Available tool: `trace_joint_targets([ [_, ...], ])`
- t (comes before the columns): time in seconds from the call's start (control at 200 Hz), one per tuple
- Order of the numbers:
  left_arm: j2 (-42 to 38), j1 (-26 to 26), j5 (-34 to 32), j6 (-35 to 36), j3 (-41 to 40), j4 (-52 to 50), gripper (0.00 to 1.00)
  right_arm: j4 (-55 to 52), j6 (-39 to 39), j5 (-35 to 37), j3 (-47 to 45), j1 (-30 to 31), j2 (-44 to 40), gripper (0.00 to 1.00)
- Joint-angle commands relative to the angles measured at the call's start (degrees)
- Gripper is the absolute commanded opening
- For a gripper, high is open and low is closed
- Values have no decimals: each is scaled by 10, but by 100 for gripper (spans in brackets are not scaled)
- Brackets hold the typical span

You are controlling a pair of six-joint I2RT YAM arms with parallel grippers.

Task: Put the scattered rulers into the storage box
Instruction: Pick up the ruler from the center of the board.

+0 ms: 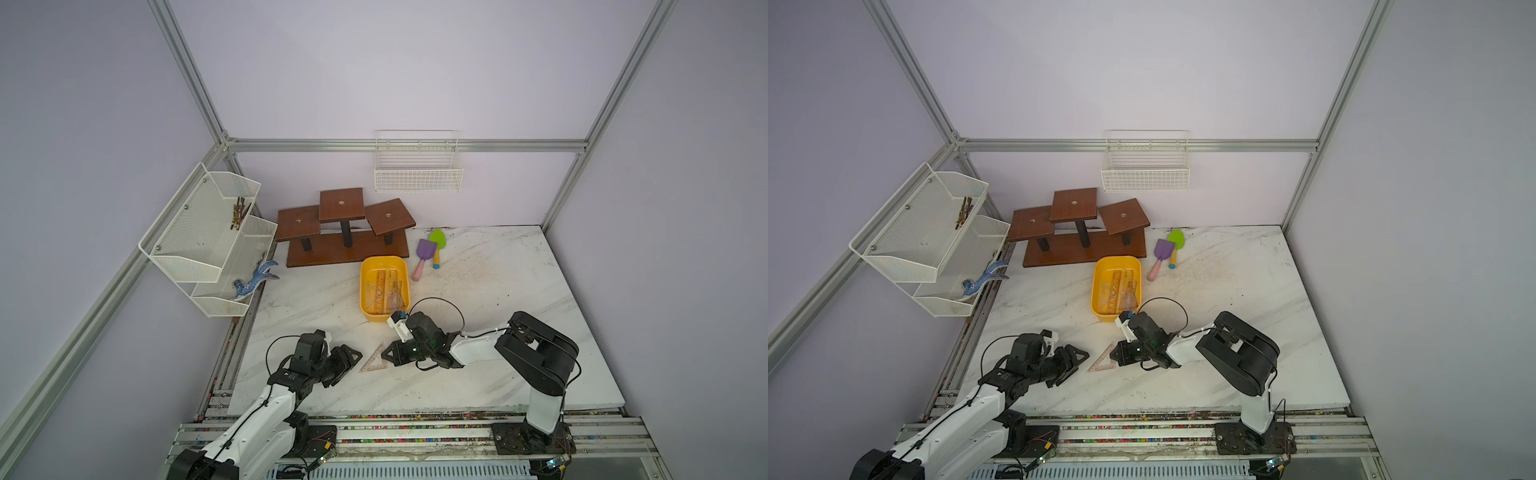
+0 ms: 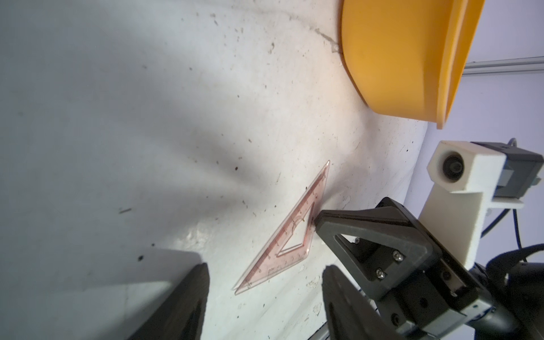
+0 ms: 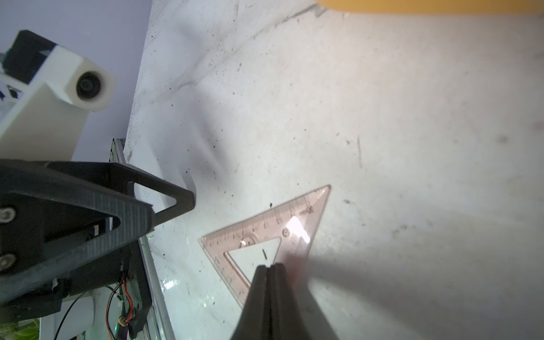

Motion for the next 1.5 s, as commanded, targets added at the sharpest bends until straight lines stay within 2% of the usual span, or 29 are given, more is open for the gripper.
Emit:
trace_joint_targets([
  [0.0,15,-3,-7,-7,-21,-44,66,-15,-7,10,-18,-2,-5,7],
  [0.36,24,-6,19,-17,-33,-12,66,-5,-5,9,-26,-3,-1,7],
  [0.52,58,-18,40,-18,-36,36,65,0,-3,8,-26,-2,2,7],
  [0.735,126,-33,63,-20,-33,101,57,6,1,6,-30,-2,3,7],
  [0.875,174,-43,75,-21,-27,150,48,10,2,5,-33,-2,3,7],
  [1.035,217,-49,90,-14,-13,178,29,12,3,4,-36,-3,1,7],
  [1.35,208,-54,91,-7,9,184,0,9,2,-4,-31,-6,-12,7],
  [1.495,178,-54,128,-17,15,209,0,-26,-8,13,-40,-21,-97,9],
])
